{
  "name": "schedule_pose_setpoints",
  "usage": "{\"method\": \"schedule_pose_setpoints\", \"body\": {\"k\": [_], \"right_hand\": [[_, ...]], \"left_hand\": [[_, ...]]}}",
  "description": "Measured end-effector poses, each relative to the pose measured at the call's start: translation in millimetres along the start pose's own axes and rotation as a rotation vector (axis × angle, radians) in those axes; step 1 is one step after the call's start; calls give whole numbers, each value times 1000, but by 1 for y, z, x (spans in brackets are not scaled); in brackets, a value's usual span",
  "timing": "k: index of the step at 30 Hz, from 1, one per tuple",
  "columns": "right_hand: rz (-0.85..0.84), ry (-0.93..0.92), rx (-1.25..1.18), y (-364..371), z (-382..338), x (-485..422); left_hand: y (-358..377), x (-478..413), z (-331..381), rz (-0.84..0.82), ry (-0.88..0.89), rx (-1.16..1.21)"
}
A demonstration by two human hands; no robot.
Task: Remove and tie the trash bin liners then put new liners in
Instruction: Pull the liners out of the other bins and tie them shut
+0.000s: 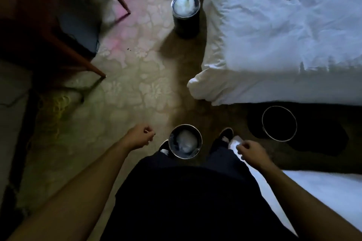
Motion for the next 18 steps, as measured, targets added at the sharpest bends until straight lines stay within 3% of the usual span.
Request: {"method": "schedule_pose_setpoints", "body": {"k": [4,9,18], "right_hand": [[-157,-232,185,-17,-73,-26],[-334,-397,331,15,-120,-42],[-416,-524,512,102,-83,-84]], "left_hand": [[50,42,-35,74,-191,160],[112,84,-60,154,-309,315],[204,41,-112,347,-244,385]]}}
Point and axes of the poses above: each hand's wrist, its own x-axis away from the middle knuckle, its own y-axis out of the palm, z = x × y, the point moved 5 cm from there along -x, towards the middle knuckle
